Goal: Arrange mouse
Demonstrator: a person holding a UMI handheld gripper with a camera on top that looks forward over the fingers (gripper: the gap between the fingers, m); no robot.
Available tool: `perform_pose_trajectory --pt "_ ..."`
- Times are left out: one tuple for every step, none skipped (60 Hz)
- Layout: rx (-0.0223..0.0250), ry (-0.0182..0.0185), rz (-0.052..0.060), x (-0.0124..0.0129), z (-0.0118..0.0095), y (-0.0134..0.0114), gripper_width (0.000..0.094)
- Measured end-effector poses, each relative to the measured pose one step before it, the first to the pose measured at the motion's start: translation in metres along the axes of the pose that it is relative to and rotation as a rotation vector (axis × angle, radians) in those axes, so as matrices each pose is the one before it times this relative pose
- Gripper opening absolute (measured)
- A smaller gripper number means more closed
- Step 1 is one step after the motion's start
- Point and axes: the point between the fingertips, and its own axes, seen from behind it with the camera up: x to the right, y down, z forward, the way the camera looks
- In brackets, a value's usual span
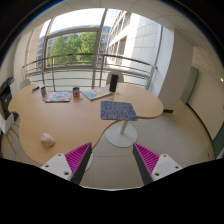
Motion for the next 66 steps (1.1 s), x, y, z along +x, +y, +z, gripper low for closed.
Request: perform_pose_trajectory --pt "-0.00419 0.00273 -0.0011 0.00049 0.00009 0.00131 0.0846" --pt "-0.00465 0.00296 -0.0015 0.00049 0.00023 0.00159 0.0847" --pt "-0.00473 0.00244 -0.0016 0.00003 0.00032 0.00176 0.0847" --pt "-0.00468 0.00246 -0.0015 -0.00009 0.00050 0.00204 0.0847" --pt "-0.00471 0.00239 -0.0010 -0.00030 0.00063 0.00177 0.0846" --pt "-0.00448 0.00220 -0.0006 -0.00043 0.00072 0.00160 0.0847" --pt "-0.00413 0.00204 0.0000 -0.00102 0.00104 0.00215 0.0847" --pt "-0.00356 0.00219 0.0000 0.00132 0.00165 0.00403 0.0847" --pt "-0.00448 0.00227 -0.0004 -0.00128 0.00192 0.00350 0.0846" --pt "-0.00514 0.00279 0.0003 -0.00191 0.00199 0.00357 0.0847" --pt "-0.00518 0.00295 0.0008 -0.00135 0.00182 0.00378 0.0848" --pt "-0.00470 0.00280 0.0014 -0.00260 0.00169 0.00407 0.0847" --pt "-0.00409 0.00247 0.0013 -0.00219 0.00228 0.00421 0.0847" --pt "-0.00365 0.00202 0.0010 -0.00240 0.00145 0.00428 0.0848" --pt "-0.00314 0.00144 0.0009 -0.00249 0.00194 0.00417 0.0850" --pt "-0.00308 0.00115 0.0010 -0.00220 0.00128 0.00477 0.0848" --pt "-0.00243 0.00161 0.0014 -0.00251 0.00109 0.00474 0.0848" --pt "-0.00288 0.00166 0.0026 -0.00304 0.00120 0.00486 0.0849" --pt "-0.00243 0.00194 0.0029 -0.00327 0.00171 0.00578 0.0849" --pt "-0.00355 0.00214 0.0034 -0.00374 0.00094 0.00594 0.0848" --pt "-0.00317 0.00121 0.0047 -0.00394 0.00110 0.00661 0.0849" --pt "-0.00161 -0.00043 0.0048 -0.00522 0.00067 0.00591 0.0848" --pt "-0.00017 -0.00291 0.0044 -0.00477 0.00120 0.00594 0.0849" --pt "0.00009 -0.00378 0.0040 -0.00506 -0.00042 0.00518 0.0848" --pt "0.00131 -0.00364 0.0048 -0.00575 0.00081 0.00560 0.0847" --pt "0.00352 -0.00320 0.0053 -0.00557 0.00085 0.00545 0.0848" --pt "0.00331 -0.00275 0.0052 -0.00569 0.00081 0.00572 0.0848" --pt "-0.00045 -0.00177 0.0038 -0.00603 0.00109 0.00658 0.0846" --pt "-0.00438 -0.00263 0.0027 -0.00656 0.00153 0.00679 0.0846" --pt "-0.00638 -0.00469 0.0021 -0.00726 0.00091 0.00687 0.0847" --pt "-0.00488 -0.00625 0.0028 -0.00868 0.00102 0.00558 0.0846" --pt "-0.00156 -0.00704 0.0035 -0.00852 0.00033 0.00489 0.0844" --pt "0.00191 -0.00693 0.0041 -0.00852 0.00110 0.00377 0.0844" --pt "0.00351 -0.00673 0.0038 -0.00869 0.00194 0.00333 0.0844" --pt "0.00251 -0.00663 0.0026 -0.00883 0.00193 0.00284 0.0844" --pt "0.00108 -0.00663 0.0023 -0.00916 0.00244 0.00349 0.0844" --pt "0.00007 -0.00686 0.0021 -0.00908 0.00252 0.00328 0.0847" --pt "0.00044 -0.00752 0.0020 -0.00937 0.00300 0.00299 0.0849" --pt "0.00322 -0.00845 0.0011 -0.00945 0.00350 0.00148 0.0848" --pt "0.00507 -0.00854 0.0016 -0.01001 0.00396 0.00060 0.0848" --pt "0.00490 -0.00831 0.0015 -0.00970 0.00426 0.00034 0.0848" --pt "0.00424 -0.00880 0.0017 -0.00947 0.00477 -0.00006 0.0848" --pt "0.00529 -0.00826 0.0015 -0.01380 0.01077 0.00060 0.0848" --pt "0.00248 -0.00887 0.0004 -0.00898 0.00562 0.00018 0.0848" --pt "0.00217 -0.00945 -0.0007 -0.00925 0.00595 0.00005 0.0848" --pt "0.00180 -0.01010 -0.0018 -0.00880 0.00609 -0.00031 0.0849" --pt "0.00271 -0.00909 -0.0027 -0.00809 0.00683 -0.00088 0.0849" --pt "0.00224 -0.00835 -0.0025 -0.00821 0.00686 -0.00126 0.0848" --pt "0.00054 -0.00798 -0.0028 -0.00782 0.00680 -0.00126 0.0848" --pt "-0.00001 -0.00815 -0.0033 -0.00799 0.00661 -0.00107 0.0848" --pt "0.00198 -0.00903 -0.0040 -0.00784 0.00636 -0.00199 0.0848" --pt "0.00390 -0.00950 -0.0047 -0.00730 0.00639 -0.00241 0.0848" --pt "0.00545 -0.00910 -0.0054 -0.00665 0.00637 -0.00254 0.0847" --pt "0.00532 -0.00767 -0.0063 -0.00666 0.00648 -0.00238 0.0850" --pt "0.00383 -0.00600 -0.0073 -0.00538 0.00630 -0.00188 0.0851" --pt "0.00271 -0.00593 -0.0087 -0.00534 0.00628 -0.00237 0.0851" --pt "0.00155 -0.00588 -0.0084 -0.00472 0.00556 -0.00235 0.0849" --pt "-0.00137 -0.00270 -0.0078 -0.00914 0.00230 -0.00340 0.0847" --pt "0.00008 -0.00445 -0.0082 -0.00433 0.00465 -0.00194 0.0848" --pt "0.00065 -0.00340 -0.0076 -0.00394 0.00537 -0.00257 0.0845" --pt "0.00135 -0.00316 -0.0077 -0.00348 0.00553 -0.00276 0.0846" --pt "0.00151 -0.00438 -0.0067 -0.00366 0.00535 -0.00251 0.0847" --pt "0.00137 -0.00561 -0.0065 -0.00346 0.00535 -0.00246 0.0847" --pt "0.00122 -0.00516 -0.0063 -0.00331 0.00480 -0.00237 0.0847" --pt "0.00276 -0.00765 -0.0069 0.00453 0.01332 -0.00302 0.0846" --pt "0.00080 0.00328 -0.0053 -0.00800 -0.00093 -0.00067 0.0847"
